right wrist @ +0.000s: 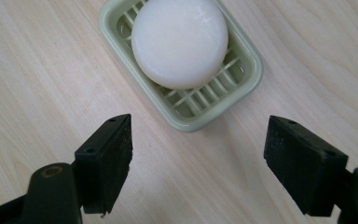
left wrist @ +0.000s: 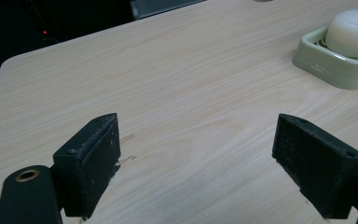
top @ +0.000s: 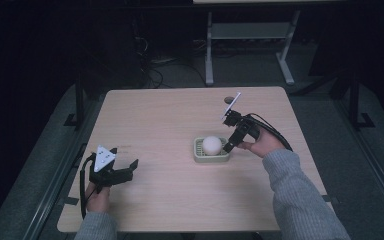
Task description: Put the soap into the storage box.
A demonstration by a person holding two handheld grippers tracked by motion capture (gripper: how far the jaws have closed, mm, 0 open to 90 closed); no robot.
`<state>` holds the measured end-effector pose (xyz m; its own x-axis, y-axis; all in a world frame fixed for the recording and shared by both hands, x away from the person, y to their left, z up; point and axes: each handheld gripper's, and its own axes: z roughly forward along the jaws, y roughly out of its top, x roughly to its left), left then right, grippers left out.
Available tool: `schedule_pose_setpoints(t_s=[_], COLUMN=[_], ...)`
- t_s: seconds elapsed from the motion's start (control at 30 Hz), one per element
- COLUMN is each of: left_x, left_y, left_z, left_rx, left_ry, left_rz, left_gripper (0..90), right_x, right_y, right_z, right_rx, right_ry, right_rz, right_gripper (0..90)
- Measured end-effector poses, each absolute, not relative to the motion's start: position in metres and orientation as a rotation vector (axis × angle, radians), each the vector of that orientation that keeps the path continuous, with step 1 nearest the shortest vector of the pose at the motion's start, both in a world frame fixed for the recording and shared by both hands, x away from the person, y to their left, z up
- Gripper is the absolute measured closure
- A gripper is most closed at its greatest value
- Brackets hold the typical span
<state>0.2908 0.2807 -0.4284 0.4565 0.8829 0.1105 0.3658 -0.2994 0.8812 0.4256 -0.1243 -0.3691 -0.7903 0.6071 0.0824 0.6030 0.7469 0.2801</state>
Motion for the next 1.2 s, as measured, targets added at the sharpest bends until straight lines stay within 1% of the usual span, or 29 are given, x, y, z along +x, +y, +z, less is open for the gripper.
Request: schedule_pose_setpoints(t_s=[1.2], left_x=[0.291], left_y=[0.281], left_z=[-0.429], left_rx=[1.87], left_ry=[1.049], left_rz=[0.782], left_gripper=[14.8], right_x=[0.398], right_y=[-0.148], right_z=[-0.377], right_rx=[1.048], right_ry=[2.911], right_rz=[0.472], right_gripper=[23.2])
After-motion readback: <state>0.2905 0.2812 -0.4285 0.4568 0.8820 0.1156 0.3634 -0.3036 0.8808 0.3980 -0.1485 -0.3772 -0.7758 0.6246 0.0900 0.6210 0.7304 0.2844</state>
